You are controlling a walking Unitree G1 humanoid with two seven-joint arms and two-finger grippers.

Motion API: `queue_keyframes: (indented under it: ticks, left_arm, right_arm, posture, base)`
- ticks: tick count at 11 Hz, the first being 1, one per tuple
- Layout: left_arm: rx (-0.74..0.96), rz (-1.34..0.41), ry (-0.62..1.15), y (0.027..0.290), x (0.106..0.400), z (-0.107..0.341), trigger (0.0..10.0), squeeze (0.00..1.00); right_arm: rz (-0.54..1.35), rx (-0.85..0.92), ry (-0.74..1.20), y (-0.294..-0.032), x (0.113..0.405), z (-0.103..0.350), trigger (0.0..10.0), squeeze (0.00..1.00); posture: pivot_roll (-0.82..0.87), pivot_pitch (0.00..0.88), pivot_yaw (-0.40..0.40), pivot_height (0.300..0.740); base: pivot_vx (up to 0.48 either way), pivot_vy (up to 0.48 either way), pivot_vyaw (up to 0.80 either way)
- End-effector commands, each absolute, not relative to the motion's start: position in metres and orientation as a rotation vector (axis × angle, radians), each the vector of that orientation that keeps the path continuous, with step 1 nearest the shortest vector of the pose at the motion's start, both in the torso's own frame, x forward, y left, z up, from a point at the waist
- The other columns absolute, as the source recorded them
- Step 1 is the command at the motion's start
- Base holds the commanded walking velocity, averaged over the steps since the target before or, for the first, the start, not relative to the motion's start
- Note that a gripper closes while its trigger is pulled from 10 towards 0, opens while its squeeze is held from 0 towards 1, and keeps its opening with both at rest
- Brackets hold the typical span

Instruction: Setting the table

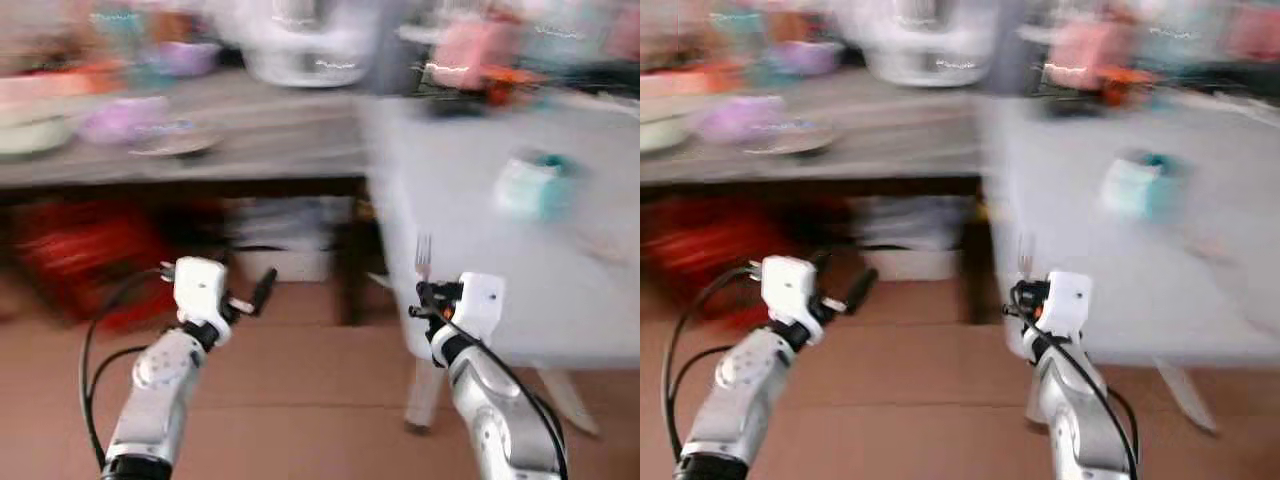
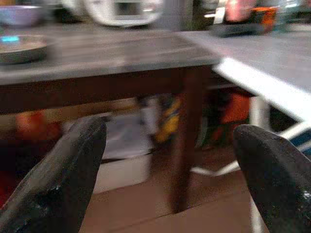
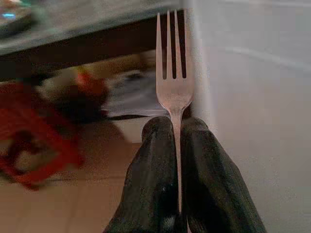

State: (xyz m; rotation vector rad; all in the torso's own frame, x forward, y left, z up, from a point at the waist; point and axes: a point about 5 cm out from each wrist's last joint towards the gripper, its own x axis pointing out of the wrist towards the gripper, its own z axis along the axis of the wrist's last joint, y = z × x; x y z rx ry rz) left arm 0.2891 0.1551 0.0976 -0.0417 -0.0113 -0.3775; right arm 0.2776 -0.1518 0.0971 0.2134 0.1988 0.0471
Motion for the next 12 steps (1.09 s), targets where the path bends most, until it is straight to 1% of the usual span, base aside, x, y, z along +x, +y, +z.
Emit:
queue_keyframes:
  ticks: [1,4,9,11,12]
  left_arm:
    - [-0.044,-0.391,-0.006,0.1490,0.2891,0.0960,10.0,0.00]
    - [-0.038,-0.390,-0.010,0.1492,0.2903,0.0960,10.0,0.00]
    - [-0.036,-0.396,-0.012,0.1479,0.2906,0.0959,10.0,0.00]
    - [-0.029,-0.400,-0.019,0.1474,0.2904,0.0966,10.0,0.00]
    - [-0.033,-0.441,-0.028,0.1462,0.2886,0.0983,10.0,0.00]
  right_arm:
    - [0.027,0.205,0.196,-0.1586,0.2757,0.0965,10.0,0.00]
    - [0.023,0.207,0.197,-0.1581,0.2745,0.0951,10.0,0.00]
    - [0.020,0.201,0.197,-0.1574,0.2762,0.0944,10.0,0.00]
    - [0.008,0.205,0.200,-0.1592,0.2764,0.0936,10.0,0.00]
    - [0.001,0.210,0.206,-0.1600,0.2758,0.0922,10.0,0.00]
  posture:
    - [0.05,0.026,0.047,0.740]
    - [0.05,0.030,0.050,0.740]
    - [0.05,0.023,0.049,0.740]
    - [0.05,0.024,0.050,0.740]
    - [0.05,0.024,0.050,0.740]
  base:
    - [0.000,0.409,0.62]
    - [0.000,0.409,0.53]
    - [0.000,0.409,0.00]
    - [0.000,0.000,0.00]
    - [0.000,0.000,0.00]
